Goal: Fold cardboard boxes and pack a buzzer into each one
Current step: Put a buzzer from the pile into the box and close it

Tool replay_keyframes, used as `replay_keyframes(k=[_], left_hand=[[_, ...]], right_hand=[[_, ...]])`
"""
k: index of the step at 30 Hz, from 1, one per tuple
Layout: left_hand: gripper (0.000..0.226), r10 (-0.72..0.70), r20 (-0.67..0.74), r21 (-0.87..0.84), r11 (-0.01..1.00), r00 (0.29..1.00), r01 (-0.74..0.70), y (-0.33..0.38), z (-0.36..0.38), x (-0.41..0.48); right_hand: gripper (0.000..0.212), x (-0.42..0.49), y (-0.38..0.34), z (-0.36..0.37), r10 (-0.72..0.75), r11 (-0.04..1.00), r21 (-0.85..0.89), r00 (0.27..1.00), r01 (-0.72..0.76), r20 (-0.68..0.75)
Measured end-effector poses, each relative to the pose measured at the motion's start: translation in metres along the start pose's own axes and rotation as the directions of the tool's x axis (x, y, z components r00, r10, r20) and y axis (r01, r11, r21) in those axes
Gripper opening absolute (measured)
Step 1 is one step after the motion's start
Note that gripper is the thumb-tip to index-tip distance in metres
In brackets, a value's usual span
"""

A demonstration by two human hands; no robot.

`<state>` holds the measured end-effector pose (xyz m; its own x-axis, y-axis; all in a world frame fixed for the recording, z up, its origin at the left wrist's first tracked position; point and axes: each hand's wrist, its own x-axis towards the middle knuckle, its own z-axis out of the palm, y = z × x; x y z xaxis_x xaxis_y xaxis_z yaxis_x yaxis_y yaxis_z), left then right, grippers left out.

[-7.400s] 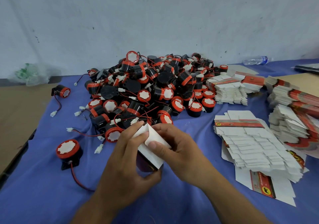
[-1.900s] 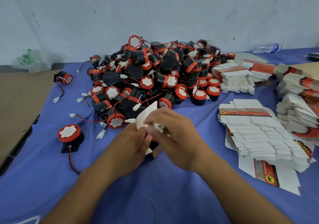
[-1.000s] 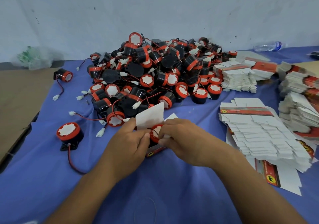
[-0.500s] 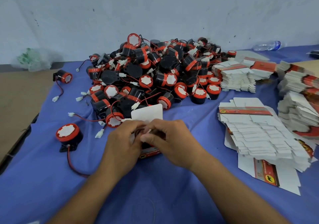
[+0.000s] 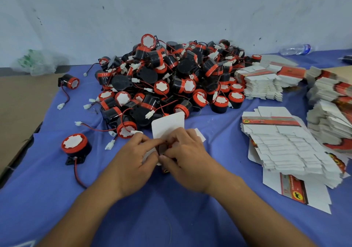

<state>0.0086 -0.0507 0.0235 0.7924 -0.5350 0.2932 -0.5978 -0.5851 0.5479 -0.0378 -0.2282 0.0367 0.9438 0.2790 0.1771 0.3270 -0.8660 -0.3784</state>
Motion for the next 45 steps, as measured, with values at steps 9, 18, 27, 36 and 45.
replay_keyframes(k=[9, 18, 27, 36, 45], left_hand=[[0.033, 0.006, 0.011, 0.042, 0.999, 1.000, -0.007, 0.007, 0.009, 0.003], [0.022, -0.009, -0.227, -0.143, 0.989, 0.974, -0.024, 0.012, 0.021, 0.000], [0.051, -0.118, -0.202, -0.483, 0.875, 0.972, 0.006, 0.009, 0.027, -0.003], [0.056, 0.009, -0.079, -0.050, 0.999, 0.997, -0.013, 0.001, 0.027, 0.005], [0.044, -0.038, -0.006, -0.357, 0.934, 0.999, 0.033, 0.001, 0.017, 0.006]], right_hand=[[0.036, -0.004, 0.009, 0.003, 0.396, 0.909, 0.237, 0.887, -0.342, -0.238], [0.085, -0.003, 0.024, 0.012, 0.564, 0.524, 0.779, 0.826, -0.345, -0.013], [0.054, -0.003, 0.029, 0.015, 0.554, 0.605, 0.730, 0.827, -0.320, -0.097], [0.015, -0.001, 0.029, 0.013, 0.187, 0.725, 0.687, 0.972, -0.040, -0.141], [0.054, -0.001, 0.051, 0.008, 0.209, 0.650, 0.748, 0.978, -0.138, -0.001]])
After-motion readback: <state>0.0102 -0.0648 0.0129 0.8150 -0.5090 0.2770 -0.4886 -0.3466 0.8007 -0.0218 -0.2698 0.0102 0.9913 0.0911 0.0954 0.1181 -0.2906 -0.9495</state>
